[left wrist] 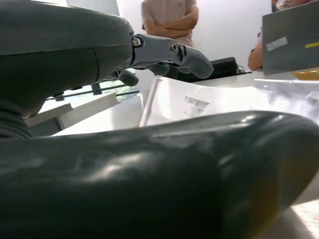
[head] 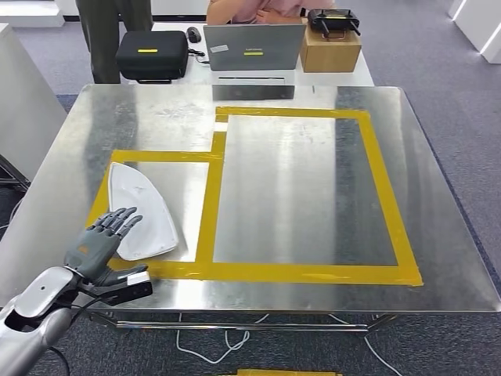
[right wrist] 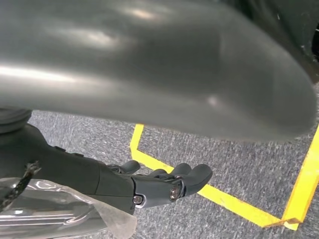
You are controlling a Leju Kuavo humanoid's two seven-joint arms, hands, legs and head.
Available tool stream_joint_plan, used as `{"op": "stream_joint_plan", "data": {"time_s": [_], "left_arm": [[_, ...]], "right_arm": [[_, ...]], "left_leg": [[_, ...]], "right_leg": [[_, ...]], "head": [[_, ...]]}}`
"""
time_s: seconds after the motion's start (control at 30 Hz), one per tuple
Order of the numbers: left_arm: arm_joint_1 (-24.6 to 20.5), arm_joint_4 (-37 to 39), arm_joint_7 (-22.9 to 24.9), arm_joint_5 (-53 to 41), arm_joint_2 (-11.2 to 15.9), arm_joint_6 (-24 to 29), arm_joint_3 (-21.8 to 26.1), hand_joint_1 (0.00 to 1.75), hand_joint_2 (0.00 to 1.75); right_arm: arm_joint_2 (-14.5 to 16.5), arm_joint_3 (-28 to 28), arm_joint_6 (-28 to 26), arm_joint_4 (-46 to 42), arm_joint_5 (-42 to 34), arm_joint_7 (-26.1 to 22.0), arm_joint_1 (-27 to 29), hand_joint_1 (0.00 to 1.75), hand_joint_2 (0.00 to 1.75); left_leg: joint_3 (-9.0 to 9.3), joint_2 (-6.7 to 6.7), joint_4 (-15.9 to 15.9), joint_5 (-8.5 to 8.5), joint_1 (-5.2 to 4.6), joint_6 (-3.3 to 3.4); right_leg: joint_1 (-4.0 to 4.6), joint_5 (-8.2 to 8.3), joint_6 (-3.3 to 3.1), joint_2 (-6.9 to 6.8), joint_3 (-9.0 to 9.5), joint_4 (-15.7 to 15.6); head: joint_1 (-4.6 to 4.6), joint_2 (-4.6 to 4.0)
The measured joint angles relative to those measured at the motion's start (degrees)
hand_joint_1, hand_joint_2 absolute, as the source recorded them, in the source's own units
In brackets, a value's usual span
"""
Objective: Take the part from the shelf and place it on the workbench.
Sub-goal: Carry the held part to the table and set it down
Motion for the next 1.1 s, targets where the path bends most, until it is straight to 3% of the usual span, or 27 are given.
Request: {"op": "stream_joint_plan", "data": {"time_s": [0.03,0.13,0.17,0.2,0.27,0.33,0.4,0.47,0.53,0.6,0.63,0.67,0.7,0.73,0.8,0.87,0.93,1.0,1.03,1.1], "left_arm": [[0.0,0.0,0.1,0.0,0.0,-0.1,0.1,0.0,0.0],[0.2,0.0,0.4,-0.1,-0.3,-0.4,0.2,0.0,0.0],[0.3,0.0,0.5,-0.2,-0.4,-0.5,0.2,0.0,0.0],[0.4,0.0,0.5,-0.2,-0.4,-0.6,0.2,0.0,0.0],[0.4,0.0,0.7,-0.2,-0.5,-0.7,0.2,0.0,0.0],[0.3,0.0,0.9,-0.2,-0.6,-0.9,0.3,0.0,0.0],[0.3,0.0,1.2,-0.2,-0.6,-1.0,0.4,0.0,0.0],[0.4,0.0,1.4,-0.3,-0.5,-1.2,0.5,0.0,0.0],[0.4,0.0,1.6,-0.3,-0.4,-1.4,0.6,0.0,0.0],[0.5,0.0,1.8,-0.4,-0.4,-1.6,0.7,0.0,0.0],[0.6,0.0,1.9,-0.4,-0.4,-1.7,0.7,0.0,0.0],[0.7,0.0,2.0,-0.5,-0.4,-1.7,0.7,0.0,0.0],[0.8,0.0,2.1,-0.5,-0.4,-1.8,0.7,0.0,0.0],[0.9,0.0,2.1,-0.6,-0.4,-1.8,0.7,0.0,0.0],[0.9,0.0,2.3,-0.7,-0.4,-1.9,0.9,0.0,0.0],[0.8,0.0,2.4,-0.8,-0.4,-1.9,1.2,0.0,0.0],[0.8,0.0,2.4,-0.8,-0.3,-1.9,1.3,0.0,0.0],[0.8,0.0,2.5,-0.8,-0.3,-1.9,1.4,0.0,0.0],[0.8,0.0,2.5,-0.9,-0.3,-1.9,1.4,0.0,0.0],[0.8,0.0,2.5,-1.0,-0.4,-1.9,1.4,0.0,0.0]], "right_arm": [[-0.2,0.2,-0.1,0.0,-0.2,0.0,0.0,0.0,0.0],[-0.8,1.3,-0.4,-0.1,-0.9,0.2,0.0,0.0,0.0],[-0.9,1.5,-0.5,-0.1,-1.2,0.2,0.1,0.0,0.0],[-1.1,1.7,-0.6,-0.2,-1.4,0.3,0.1,0.0,0.0],[-1.4,2.1,-0.8,-0.2,-1.9,0.4,0.0,0.0,0.0],[-1.6,2.5,-1.1,-0.4,-2.3,0.6,-0.1,0.0,0.0],[-1.7,3.1,-1.3,-0.5,-2.8,0.8,-0.1,0.0,0.0],[-1.8,3.6,-1.5,-0.7,-3.2,1.0,-0.1,0.0,0.0],[-2.0,4.1,-1.8,-0.8,-3.7,1.3,-0.1,0.0,0.0],[-2.2,4.6,-2.0,-1.0,-4.1,1.4,-0.1,0.0,0.0],[-2.3,4.9,-2.1,-1.0,-4.3,1.5,-0.1,0.0,0.0],[-2.3,5.1,-2.2,-1.0,-4.4,1.5,-0.1,0.0,0.0],[-2.4,5.4,-2.3,-1.1,-4.6,1.6,-0.1,0.0,0.0],[-2.4,5.6,-2.4,-1.1,-4.7,1.6,-0.2,0.0,0.0],[-2.5,6.1,-2.4,-1.2,-5.0,1.7,-0.3,0.0,0.0],[-2.5,6.5,-2.5,-1.2,-5.3,1.7,-0.4,0.0,0.0],[-2.6,7.0,-2.6,-1.2,-5.6,1.8,-0.5,0.0,0.0],[-2.8,7.3,-2.7,-1.2,-5.9,1.8,-0.5,0.0,0.0],[-2.9,7.5,-2.7,-1.2,-6.0,1.8,-0.5,0.0,0.0],[-3.1,7.8,-2.8,-1.2,-6.2,1.8,-0.5,0.0,0.0]], "left_leg": [[-0.03,0.02,-0.3,0.29,0.1,0.32],[-0.49,0.02,-1.2,1.27,0.27,1.18],[-0.67,-0.06,-1.2,1.43,0.24,1.11],[-0.78,-0.16,-1.2,1.58,0.25,0.95],[-0.98,-0.38,-1.1,1.88,0.3,0.48],[-1.27,-0.52,-0.9,2.31,0.23,-0.19],[-1.55,-0.63,-0.8,2.91,0.21,-0.94],[-1.94,-0.72,-0.6,2.96,0.32,-1.57],[-3.23,-0.67,2.5,-0.32,0.5,-2.22],[-5.49,-0.53,10.1,-5.78,0.71,-2.77],[-6.22,-0.51,13.6,-7.58,0.79,-2.92],[-6.15,-0.51,15.4,-8.16,0.82,-2.94],[-4.95,-0.5,14.9,-7.64,0.83,-2.86],[-2.64,-0.5,12.0,-6.36,0.82,-2.68],[3.22,-0.46,3.3,-4.16,0.71,-2.11],[6.16,-0.43,-1.8,-3.6,0.44,-1.53],[5.93,-0.44,-2.4,-3.19,0.27,-0.89],[5.19,-0.3,-2.7,-2.18,0.43,-0.03],[4.66,-0.22,-2.9,-1.54,0.55,0.4],[3.18,-0.16,-2.9,-0.39,0.51,0.9]], "right_leg": [[0.04,-2.04,0.04,0.3,-1.31,3.0],[0.2,-9.46,0.01,1.3,-7.5,17.0],[0.21,-8.95,-0.06,1.32,-7.56,17.6],[0.2,-7.23,-0.13,1.31,-6.14,15.1],[0.2,-3.66,-0.35,1.39,-1.26,6.4],[0.36,-2.06,-0.64,1.66,1.81,0.9],[0.58,-1.69,-1.02,1.83,1.89,0.4],[0.46,-1.19,-1.83,1.62,1.17,0.4],[0.31,-0.3,-2.76,1.31,0.21,0.3],[0.44,0.58,-3.13,1.07,-0.88,0.4],[0.53,1.02,-3.15,0.96,-1.51,0.5],[0.59,1.4,-3.16,0.87,-2.14,0.6],[0.64,1.77,-3.15,0.8,-2.73,0.7],[0.68,2.1,-3.1,0.77,-3.23,0.8],[0.83,2.76,-2.89,0.74,-3.94,1.0],[0.95,3.47,-2.4,0.74,-4.27,0.9],[0.94,4.22,-1.65,0.73,-4.45,0.7],[0.91,2.99,-1.01,0.93,-5.23,1.5],[0.93,1.0,-0.81,1.05,-6.05,3.3],[0.94,-4.56,-0.65,1.21,-8.25,10.0]], "head": [[0.08,0.0],[0.32,0.0],[0.32,0.0],[0.33,0.0],[0.34,0.01],[0.3,0.01],[0.23,0.01],[0.21,0.01],[0.12,0.01],[0.02,0.01],[0.0,0.01],[0.01,0.0],[0.0,0.01],[0.01,0.01],[0.02,0.01],[0.02,0.01],[-0.01,0.01],[0.06,0.0],[0.16,0.0],[0.38,0.0]]}}
